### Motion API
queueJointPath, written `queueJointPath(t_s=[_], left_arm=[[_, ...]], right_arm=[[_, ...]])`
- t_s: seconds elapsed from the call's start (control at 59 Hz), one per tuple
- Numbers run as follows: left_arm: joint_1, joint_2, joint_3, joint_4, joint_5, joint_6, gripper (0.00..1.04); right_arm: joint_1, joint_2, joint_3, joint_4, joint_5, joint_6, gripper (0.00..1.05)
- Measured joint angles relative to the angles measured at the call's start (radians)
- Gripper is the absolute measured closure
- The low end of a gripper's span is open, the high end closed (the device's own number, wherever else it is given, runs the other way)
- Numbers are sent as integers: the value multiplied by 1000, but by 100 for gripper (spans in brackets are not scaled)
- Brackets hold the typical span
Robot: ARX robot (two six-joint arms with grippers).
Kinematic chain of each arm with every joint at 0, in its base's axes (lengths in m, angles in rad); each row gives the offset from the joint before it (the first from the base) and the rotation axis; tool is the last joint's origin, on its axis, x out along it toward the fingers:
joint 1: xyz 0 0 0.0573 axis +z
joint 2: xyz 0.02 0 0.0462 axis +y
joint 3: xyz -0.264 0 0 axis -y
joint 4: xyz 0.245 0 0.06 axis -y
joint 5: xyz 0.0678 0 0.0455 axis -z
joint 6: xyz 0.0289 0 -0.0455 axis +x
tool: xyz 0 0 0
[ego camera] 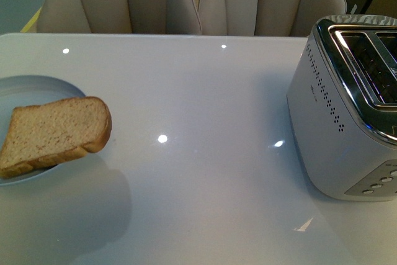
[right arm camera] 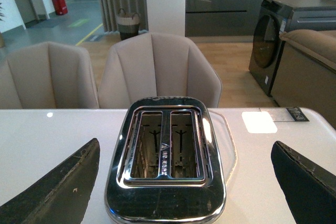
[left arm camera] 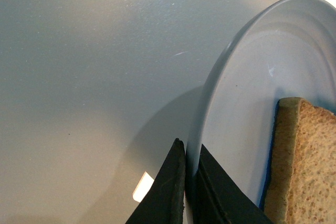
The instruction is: Left arm holds plate, right arm toasts bread
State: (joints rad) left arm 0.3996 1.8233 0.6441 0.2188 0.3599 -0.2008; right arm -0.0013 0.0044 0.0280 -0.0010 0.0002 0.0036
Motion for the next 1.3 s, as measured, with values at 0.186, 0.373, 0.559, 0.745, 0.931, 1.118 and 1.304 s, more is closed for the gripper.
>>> queueJointPath(t_s=[0.186, 0.373, 0.559, 0.745, 0.931, 1.118, 1.304], left_arm=[[-92, -136, 2, -117, -23, -50, 102], [-261, -281, 80, -245, -62, -175, 102], [-426, -320, 175, -319, -132, -271, 102], [-535, -320, 227, -340, -160, -346, 102], [-620, -320, 261, -344, -180, -420, 102], [-681, -320, 266, -352, -197, -483, 102], [-730, -320, 267, -352, -203, -520, 102]], right_arm=[[0, 0, 0, 0, 0, 0, 9], [0, 0, 0, 0, 0, 0, 9], [0, 0, 0, 0, 0, 0, 9], [0, 0, 0, 0, 0, 0, 9], [0, 0, 0, 0, 0, 0, 9], [0, 0, 0, 0, 0, 0, 9], [37, 152, 100, -274, 125, 59, 9]])
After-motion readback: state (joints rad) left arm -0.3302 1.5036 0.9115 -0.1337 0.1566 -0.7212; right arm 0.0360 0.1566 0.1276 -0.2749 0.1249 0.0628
